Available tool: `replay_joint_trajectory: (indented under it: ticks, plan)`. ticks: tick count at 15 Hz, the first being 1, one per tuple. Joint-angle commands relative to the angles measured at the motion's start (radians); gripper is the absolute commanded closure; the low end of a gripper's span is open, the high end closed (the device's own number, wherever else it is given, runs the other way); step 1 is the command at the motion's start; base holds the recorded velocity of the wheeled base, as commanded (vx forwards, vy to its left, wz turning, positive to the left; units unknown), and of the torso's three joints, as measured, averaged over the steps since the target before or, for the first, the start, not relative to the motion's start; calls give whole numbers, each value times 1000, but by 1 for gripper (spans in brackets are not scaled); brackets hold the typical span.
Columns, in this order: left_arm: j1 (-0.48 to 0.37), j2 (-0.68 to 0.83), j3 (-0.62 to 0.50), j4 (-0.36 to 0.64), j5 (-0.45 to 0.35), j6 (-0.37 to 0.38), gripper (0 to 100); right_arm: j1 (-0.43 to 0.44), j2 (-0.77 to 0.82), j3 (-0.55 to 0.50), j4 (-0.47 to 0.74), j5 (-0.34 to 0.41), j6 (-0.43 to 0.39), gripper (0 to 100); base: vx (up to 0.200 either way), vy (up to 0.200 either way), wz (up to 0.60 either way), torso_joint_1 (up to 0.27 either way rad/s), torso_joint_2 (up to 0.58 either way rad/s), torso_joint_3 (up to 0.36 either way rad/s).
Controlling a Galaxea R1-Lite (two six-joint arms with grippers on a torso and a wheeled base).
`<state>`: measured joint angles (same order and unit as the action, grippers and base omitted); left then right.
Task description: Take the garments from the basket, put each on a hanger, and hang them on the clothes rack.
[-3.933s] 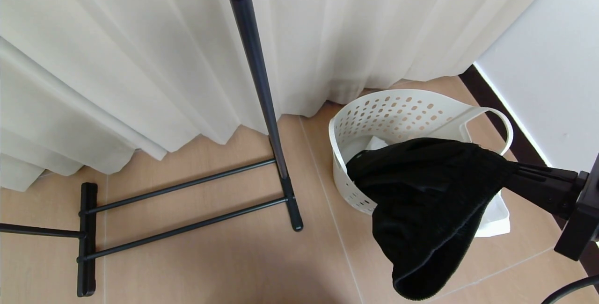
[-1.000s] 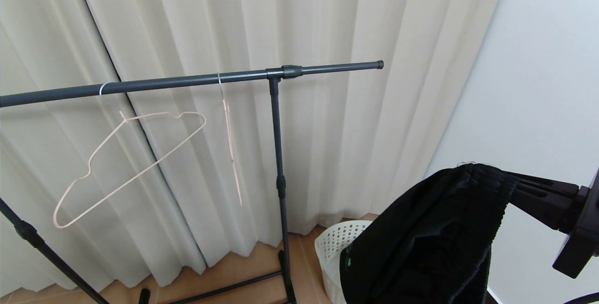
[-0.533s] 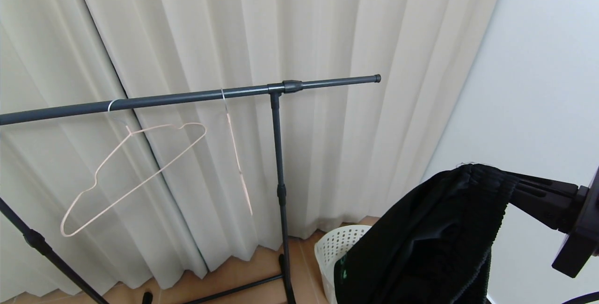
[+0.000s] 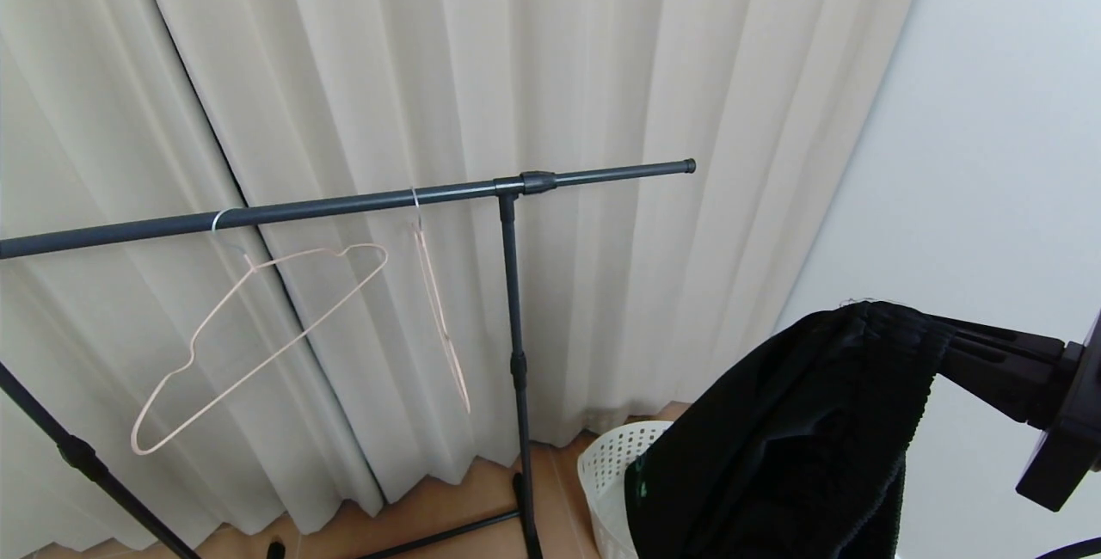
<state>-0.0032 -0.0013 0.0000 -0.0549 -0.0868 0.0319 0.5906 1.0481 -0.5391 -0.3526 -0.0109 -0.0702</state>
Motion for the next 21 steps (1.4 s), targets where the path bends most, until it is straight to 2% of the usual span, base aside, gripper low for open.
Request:
replay_joint_trajectory:
  ticks: [1, 9, 11, 13, 19, 21]
  plan:
    - [0, 1, 0, 0, -1, 0, 0, 0, 3, 1, 0, 0, 0, 100, 0, 0, 0, 139, -276, -163]
    - [0, 1, 0, 0, -1, 0, 0, -2, -2, 5, -2, 0, 1, 100, 0, 0, 0, 84, -185, -100]
    - [0, 1, 0, 0, -1, 2, 0, -43, 1, 13, 1, 0, -5, 100, 0, 0, 0, 0, 0, 0]
    - [0, 1, 0, 0, -1, 2, 0, -49, 1, 16, 0, 2, -43, 100, 0, 0, 600, 5, 2, 0]
    - [0, 1, 0, 0, -1, 2, 0, -49, -2, 24, -2, 2, -45, 100, 0, 0, 600, 3, 2, 3]
    - [0, 1, 0, 0, -2, 2, 0, -49, -3, 24, -2, 2, -48, 100, 0, 0, 0, 0, 0, 0]
